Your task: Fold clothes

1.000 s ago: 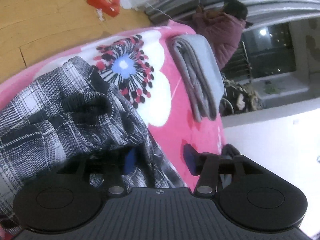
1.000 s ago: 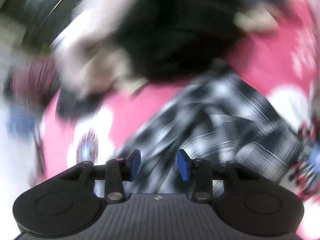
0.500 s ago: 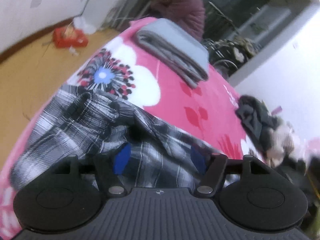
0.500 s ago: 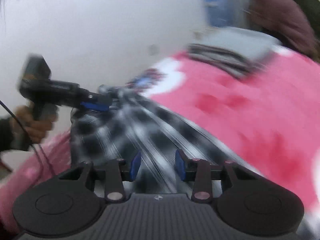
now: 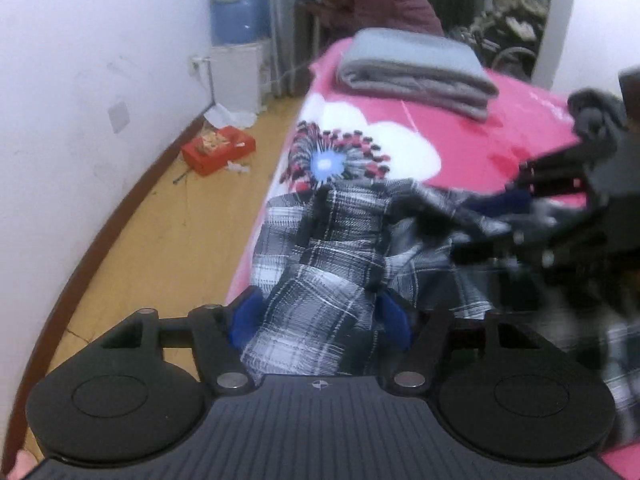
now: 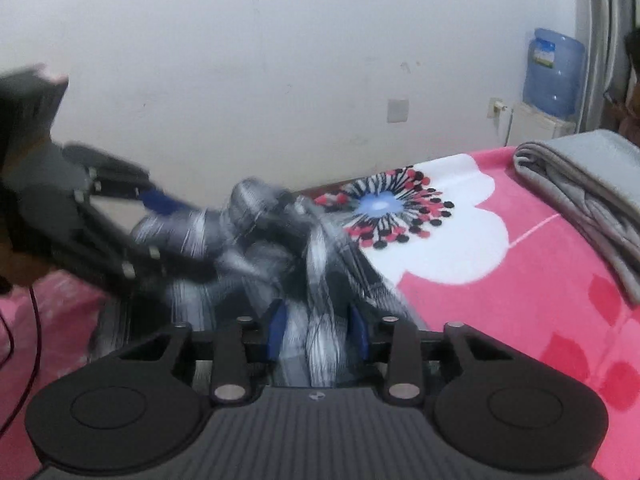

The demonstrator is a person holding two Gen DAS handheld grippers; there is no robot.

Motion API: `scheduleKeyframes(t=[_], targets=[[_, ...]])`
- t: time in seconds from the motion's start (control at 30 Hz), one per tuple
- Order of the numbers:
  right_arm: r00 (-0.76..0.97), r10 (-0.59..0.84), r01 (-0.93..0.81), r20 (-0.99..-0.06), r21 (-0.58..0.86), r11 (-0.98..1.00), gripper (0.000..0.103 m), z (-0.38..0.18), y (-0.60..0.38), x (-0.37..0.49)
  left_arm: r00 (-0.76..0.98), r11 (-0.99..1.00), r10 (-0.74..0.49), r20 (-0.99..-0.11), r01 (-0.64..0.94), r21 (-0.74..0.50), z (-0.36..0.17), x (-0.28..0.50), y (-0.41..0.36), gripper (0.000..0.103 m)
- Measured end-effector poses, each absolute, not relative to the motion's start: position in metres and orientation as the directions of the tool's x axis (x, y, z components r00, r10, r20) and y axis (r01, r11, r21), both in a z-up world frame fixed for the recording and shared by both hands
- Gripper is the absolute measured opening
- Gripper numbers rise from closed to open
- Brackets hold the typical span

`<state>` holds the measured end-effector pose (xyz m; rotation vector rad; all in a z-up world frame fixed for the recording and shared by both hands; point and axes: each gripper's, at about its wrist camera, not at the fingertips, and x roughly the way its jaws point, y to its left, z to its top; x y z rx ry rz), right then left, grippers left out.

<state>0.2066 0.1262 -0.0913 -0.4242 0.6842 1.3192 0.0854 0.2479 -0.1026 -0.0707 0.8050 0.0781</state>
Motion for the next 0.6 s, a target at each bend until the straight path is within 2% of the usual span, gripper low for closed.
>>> scheduleKeyframes(t=[0.07,0.1,0.2,0.37,0.47,0.5,0.53,0.6], targets=[[0.095,0.737,-0.968,-0.669,0.111,0.226,0.028,-0.09,0.127,0.209,0.706,0.994,0.052,-0.707,-0.101,-0.028,-0.101,0.083,0.247,0.053],[0.099,0.735,-0.967,-0.671,0.11,0.23,0.02,-0.092,0.129,0.21,0.714,0.995,0.062,-0.697,-0.102,-0.016,-0.1,0.08,0.245,0.05],[0.103,0.745,-0.969,-0.66,0.103,0.226,0.008,-0.088,0.13,0.207,0.74,0.995,0.089,-0.666,-0.097,0.025,-0.096,0.07,0.238,0.047],[0.103,0.76,-0.97,-0.642,0.104,0.219,0.007,-0.08,0.125,0.198,0.746,0.994,0.091,-0.66,-0.112,0.01,-0.092,0.066,0.239,0.052],[0.063,0.752,-0.962,-0.656,0.16,0.22,0.011,-0.081,0.125,0.201,0.741,0.992,0.081,-0.666,-0.124,-0.017,-0.092,0.066,0.242,0.054],[0.049,0.753,-0.954,-0.656,0.193,0.231,0.017,-0.081,0.124,0.205,0.741,0.991,0.076,-0.667,-0.128,-0.029,-0.092,0.066,0.244,0.054],[0.035,0.755,-0.943,-0.655,0.229,0.242,0.028,-0.081,0.123,0.21,0.742,0.99,0.073,-0.667,-0.132,-0.038,-0.092,0.066,0.246,0.054],[0.007,0.771,-0.912,-0.636,0.312,0.266,0.037,-0.08,0.121,0.221,0.746,0.989,0.065,-0.663,-0.136,-0.057,-0.091,0.065,0.248,0.054]])
